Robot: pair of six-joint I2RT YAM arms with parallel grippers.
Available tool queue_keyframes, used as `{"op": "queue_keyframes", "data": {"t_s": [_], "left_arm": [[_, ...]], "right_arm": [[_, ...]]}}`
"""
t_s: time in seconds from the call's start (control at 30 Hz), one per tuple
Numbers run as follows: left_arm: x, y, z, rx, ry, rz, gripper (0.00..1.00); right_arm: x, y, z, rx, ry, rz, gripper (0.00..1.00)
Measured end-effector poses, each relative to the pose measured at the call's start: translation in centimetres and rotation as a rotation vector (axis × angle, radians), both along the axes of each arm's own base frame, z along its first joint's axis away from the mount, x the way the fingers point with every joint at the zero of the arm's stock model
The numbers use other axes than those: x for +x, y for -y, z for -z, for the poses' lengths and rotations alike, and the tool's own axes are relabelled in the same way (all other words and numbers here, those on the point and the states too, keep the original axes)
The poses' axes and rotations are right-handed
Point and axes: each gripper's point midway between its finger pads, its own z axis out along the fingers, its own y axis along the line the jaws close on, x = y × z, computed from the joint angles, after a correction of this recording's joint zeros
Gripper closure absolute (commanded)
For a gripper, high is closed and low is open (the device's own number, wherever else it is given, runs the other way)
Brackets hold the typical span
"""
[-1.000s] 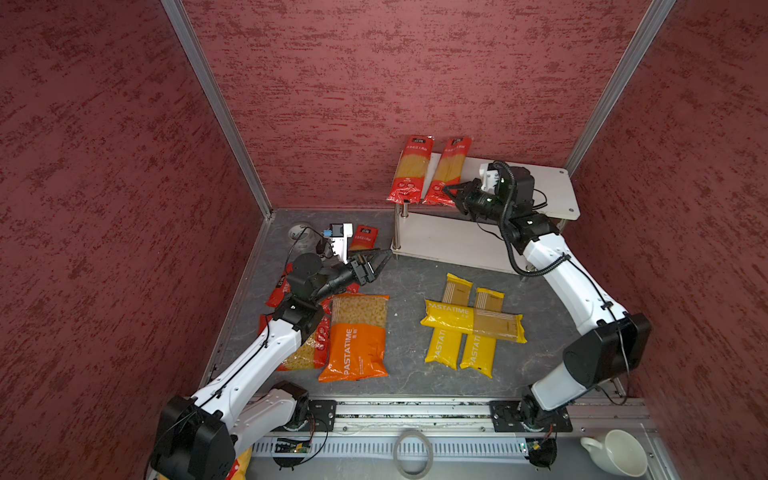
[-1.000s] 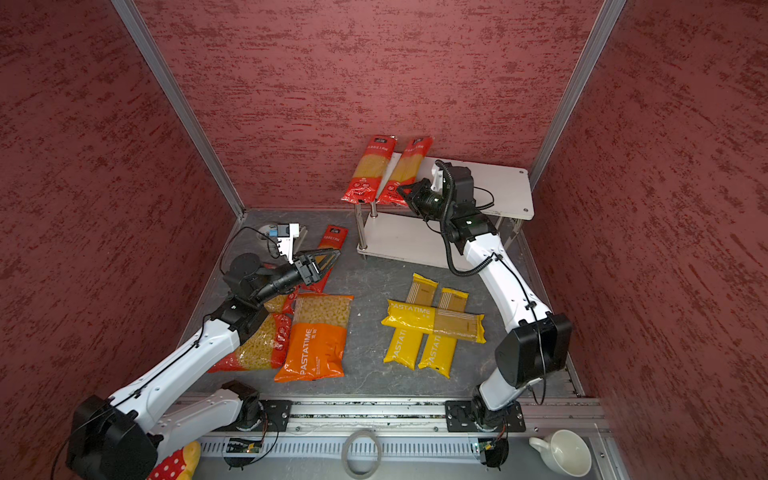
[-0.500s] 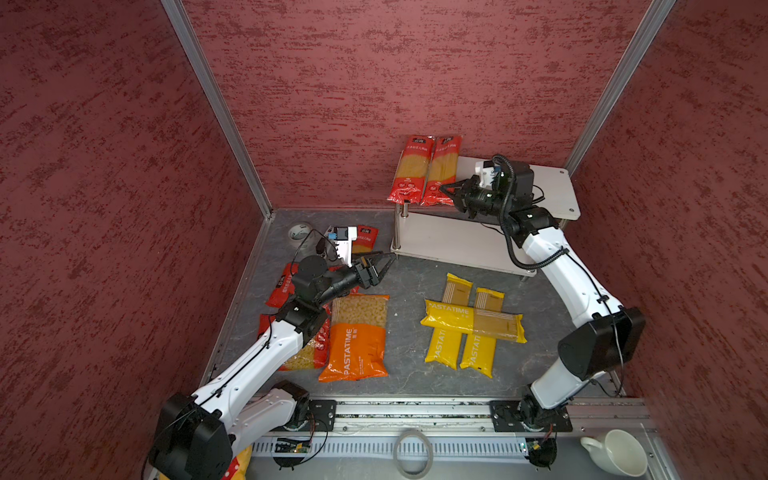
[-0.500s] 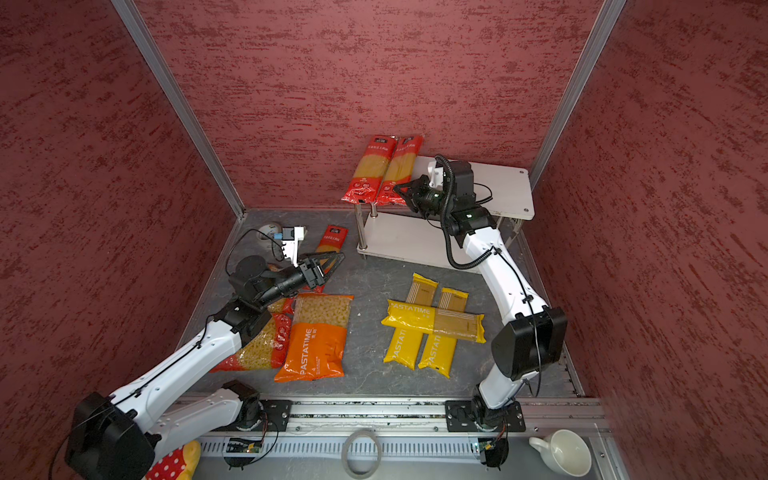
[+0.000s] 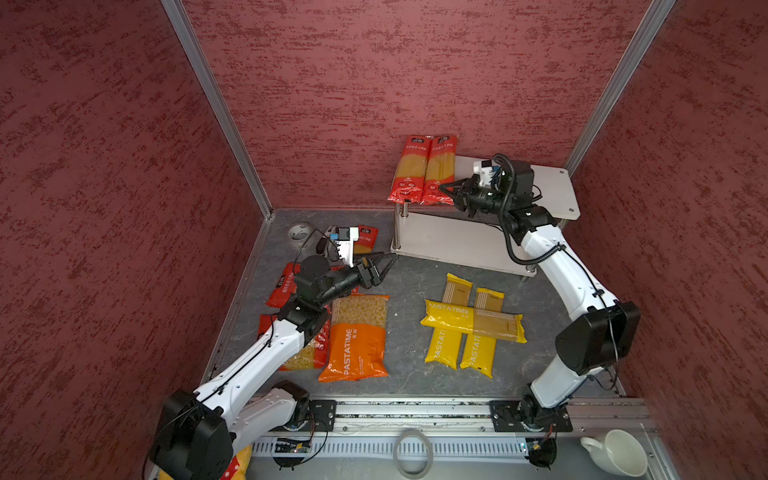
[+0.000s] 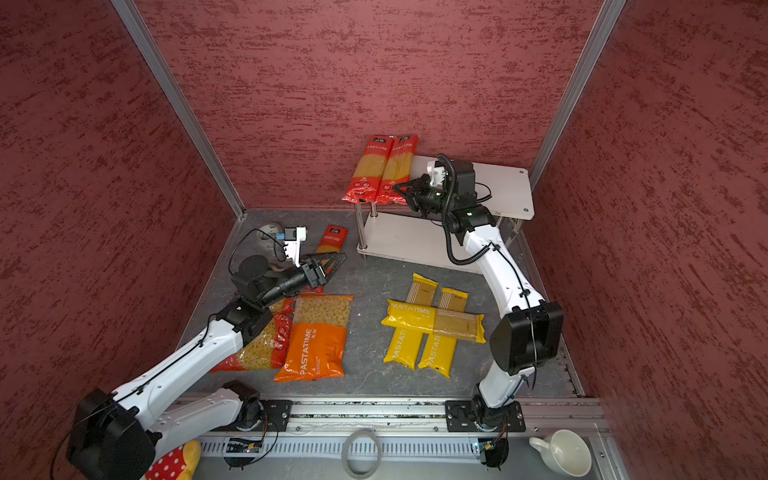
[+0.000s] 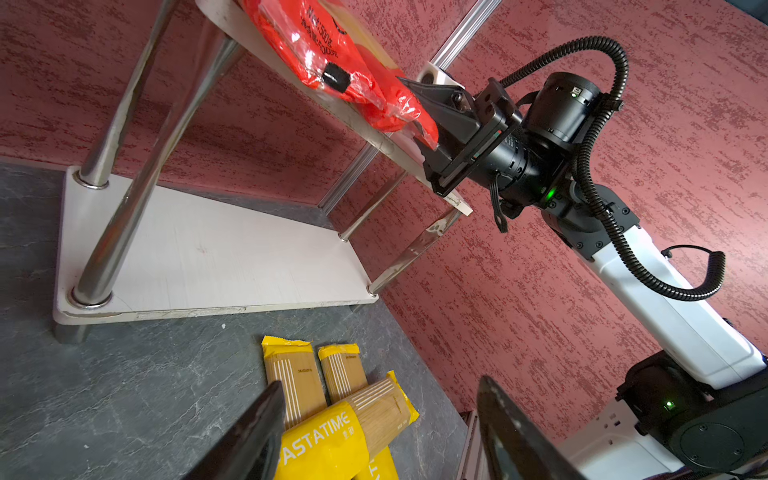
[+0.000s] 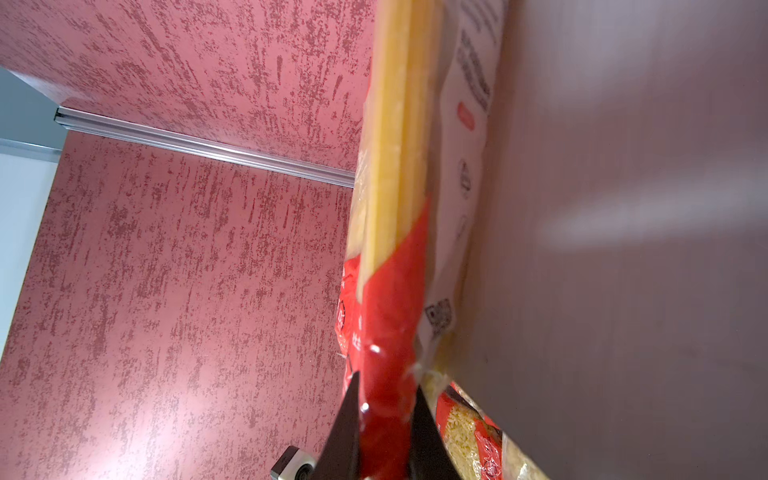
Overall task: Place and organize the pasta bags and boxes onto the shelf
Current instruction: 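Stand the bag beside the first one with the right gripper, pressing it upright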
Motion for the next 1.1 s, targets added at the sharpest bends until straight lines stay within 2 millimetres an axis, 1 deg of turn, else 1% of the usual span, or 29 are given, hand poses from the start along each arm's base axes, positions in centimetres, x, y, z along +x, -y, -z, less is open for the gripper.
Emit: {"op": "queue_keyframes", "data": {"t_s": [0.17, 0.27, 0.4, 0.5, 0.6, 0.73, 0.93, 1.1], "left_arm": [[0.0, 0.0, 0.0, 0.004, 0.005, -0.007, 0.28], [0.0, 0.1, 0.1, 0.010, 0.008, -0.007, 0.28], [-0.1, 0.2, 0.3, 0.016, 0.008, -0.006, 0.28], [-0.1, 0.2, 0.8, 0.022, 0.001, -0.005, 0.28], [-0.1, 0.3, 1.0, 0.025, -0.004, -0.006, 0.28], [-0.1, 0.3, 1.0, 0.026, -0.005, -0.005, 0.28], [0.0, 0.8, 1.7, 0.035, -0.022, 0.005, 0.28], [-0.1, 1.1, 2.0, 0.040, -0.028, 0.010, 0.28]], "right_arm": [[0.1, 0.0, 0.4, 0.005, 0.001, -0.007, 0.68], [0.1, 0.0, 1.3, -0.002, -0.007, -0.007, 0.61], [-0.5, 0.6, 0.9, 0.001, 0.016, 0.001, 0.50], [-1.1, 1.0, 0.9, 0.000, 0.019, 0.006, 0.47], [-1.5, 1.3, 1.3, -0.003, 0.007, 0.011, 0.46], [-2.0, 1.6, 2.0, -0.007, -0.008, 0.014, 0.46], [-2.2, 1.7, 2.1, -0.018, -0.002, 0.012, 0.57], [-2.2, 1.7, 2.0, -0.019, 0.003, 0.011, 0.69]]}}
